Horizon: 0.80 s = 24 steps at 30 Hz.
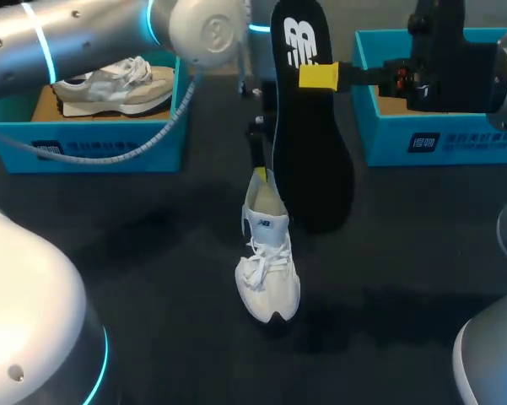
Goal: Take the shoe out of the shoebox, open the shoe tongue, remove and reinsert the insole, then place the shoe into the shoebox
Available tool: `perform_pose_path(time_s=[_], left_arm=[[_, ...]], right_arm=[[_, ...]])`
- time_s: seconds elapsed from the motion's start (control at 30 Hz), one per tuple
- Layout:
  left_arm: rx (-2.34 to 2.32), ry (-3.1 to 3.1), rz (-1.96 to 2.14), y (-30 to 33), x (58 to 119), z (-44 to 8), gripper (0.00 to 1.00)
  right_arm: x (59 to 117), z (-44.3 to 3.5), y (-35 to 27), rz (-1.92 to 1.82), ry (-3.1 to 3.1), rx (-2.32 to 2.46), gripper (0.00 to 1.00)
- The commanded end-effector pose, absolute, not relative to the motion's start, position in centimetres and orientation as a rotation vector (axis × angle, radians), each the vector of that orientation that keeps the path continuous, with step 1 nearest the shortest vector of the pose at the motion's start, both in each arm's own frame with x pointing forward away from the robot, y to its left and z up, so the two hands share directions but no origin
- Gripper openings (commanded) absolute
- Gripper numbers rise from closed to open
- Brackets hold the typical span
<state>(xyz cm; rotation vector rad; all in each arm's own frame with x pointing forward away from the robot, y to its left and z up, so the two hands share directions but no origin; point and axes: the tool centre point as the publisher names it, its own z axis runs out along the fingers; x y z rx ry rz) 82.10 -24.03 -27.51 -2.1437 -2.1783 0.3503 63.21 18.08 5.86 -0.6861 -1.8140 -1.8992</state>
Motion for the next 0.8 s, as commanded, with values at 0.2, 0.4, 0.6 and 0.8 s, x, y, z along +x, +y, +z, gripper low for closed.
perform_pose_path(time_s=[0.2,0.4,0.6,0.8], left_arm=[[-2.302,-2.198,0.488,-22.8,81.4,-24.0,1.0],[-2.377,-2.207,0.522,-22.1,80.7,-21.9,1.0],[-2.41,-2.224,0.515,-21.6,80.1,-20.5,1.0],[-2.41,-2.224,0.515,-21.6,80.1,-20.5,1.0]], right_arm=[[63.4,5.9,18.5,-1.894,-1.817,-0.691,0.0],[63.4,5.9,18.5,-1.894,-1.817,-0.691,0.0],[63.4,5.9,18.5,-1.894,-1.817,-0.691,0.0],[63.4,5.9,18.5,-1.894,-1.817,-0.691,0.0]])
